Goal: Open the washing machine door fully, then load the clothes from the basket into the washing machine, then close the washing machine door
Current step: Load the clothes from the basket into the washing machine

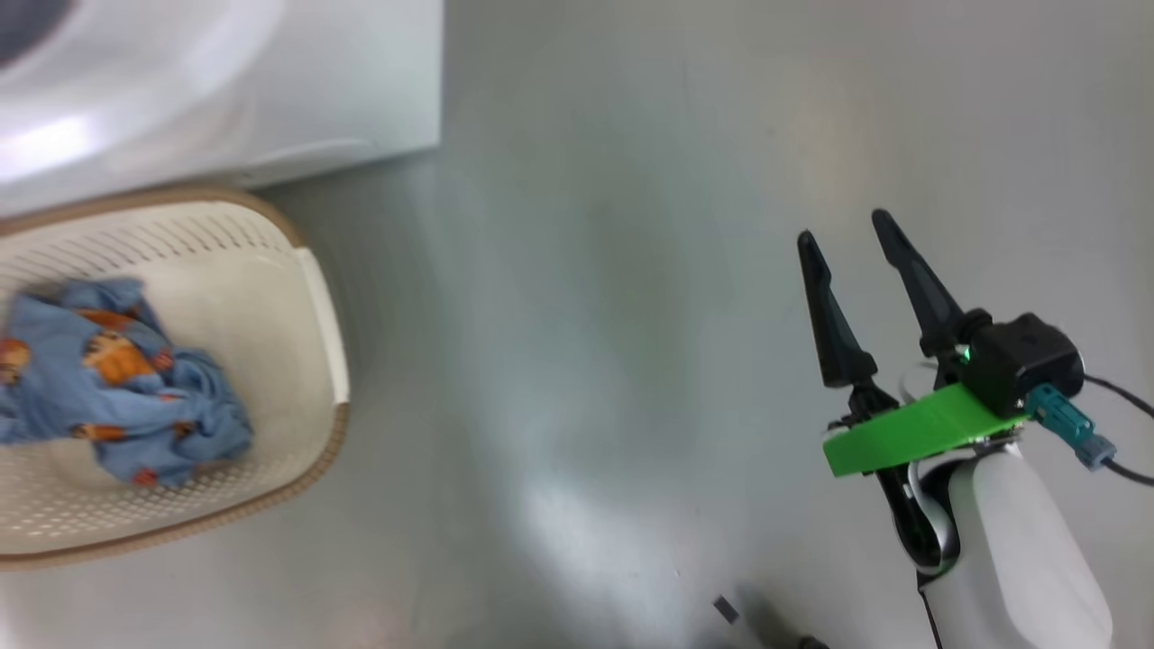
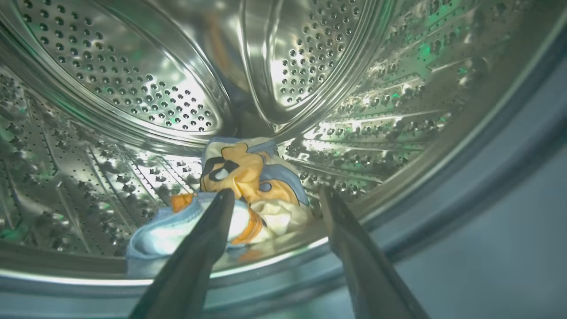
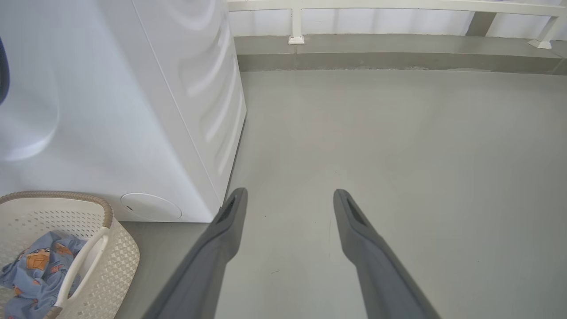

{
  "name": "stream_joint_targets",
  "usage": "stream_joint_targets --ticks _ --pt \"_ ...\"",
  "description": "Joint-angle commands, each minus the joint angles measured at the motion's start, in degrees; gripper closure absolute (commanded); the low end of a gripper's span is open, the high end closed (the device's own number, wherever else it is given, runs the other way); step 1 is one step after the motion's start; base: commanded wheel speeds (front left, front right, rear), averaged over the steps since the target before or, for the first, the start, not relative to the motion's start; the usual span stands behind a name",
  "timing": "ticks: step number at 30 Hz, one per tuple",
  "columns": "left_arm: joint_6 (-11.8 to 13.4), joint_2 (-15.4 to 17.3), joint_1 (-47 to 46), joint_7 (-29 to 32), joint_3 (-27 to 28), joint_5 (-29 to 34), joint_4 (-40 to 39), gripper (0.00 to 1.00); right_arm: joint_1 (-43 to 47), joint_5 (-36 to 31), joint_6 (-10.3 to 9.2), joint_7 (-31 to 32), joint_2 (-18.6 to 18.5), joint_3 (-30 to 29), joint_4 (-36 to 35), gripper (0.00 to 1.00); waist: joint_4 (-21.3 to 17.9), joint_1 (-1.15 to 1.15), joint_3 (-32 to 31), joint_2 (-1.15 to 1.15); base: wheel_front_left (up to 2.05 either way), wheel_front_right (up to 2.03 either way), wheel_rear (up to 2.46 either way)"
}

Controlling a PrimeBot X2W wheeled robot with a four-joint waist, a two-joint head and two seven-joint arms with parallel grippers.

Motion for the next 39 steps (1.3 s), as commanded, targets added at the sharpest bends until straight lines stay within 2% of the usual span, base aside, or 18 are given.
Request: stream_joint_targets --ticks 1,7,14,27,34,39 --pt "-0.1 2.5 4.0 -0.3 1.4 -0.7 -3.0 0.0 2.8 -0.7 0.09 -0.7 -0.1 0.6 -0.6 0.0 3.4 0.0 -5.6 0.0 0.0 0.0 0.0" --pt "-0.1 0.8 13.8 -0.3 3.4 -1.1 -8.4 0.0 4.6 -1.2 0.09 -0.7 -0.5 -0.1 0.2 0.0 5.5 0.0 -11.1 0.0 0.0 0.0 0.0" --pt "0.3 -3.4 28.3 -0.3 7.6 -0.7 -18.0 0.0 8.1 -1.5 0.09 -0.7 -1.2 -0.6 1.5 0.0 8.0 0.0 -18.9 0.0 0.0 0.0 0.0" --pt "4.6 -9.7 56.2 -0.3 11.1 4.7 -35.8 0.0 14.1 -1.4 0.09 -0.7 -1.9 -0.5 2.7 0.0 9.5 0.0 -30.9 0.0 0.0 0.0 0.0" --pt "6.5 -13.9 66.1 -0.3 13.2 6.1 -41.9 0.0 16.4 -1.3 0.09 -0.7 -1.7 0.0 2.8 0.0 9.3 0.0 -34.5 0.0 0.0 0.0 0.0" --pt "6.7 -16.1 69.7 -0.3 14.6 7.0 -44.7 0.0 17.2 -1.1 0.09 -0.7 -1.6 0.1 2.5 0.0 9.1 0.0 -35.7 0.0 0.0 0.0 0.0"
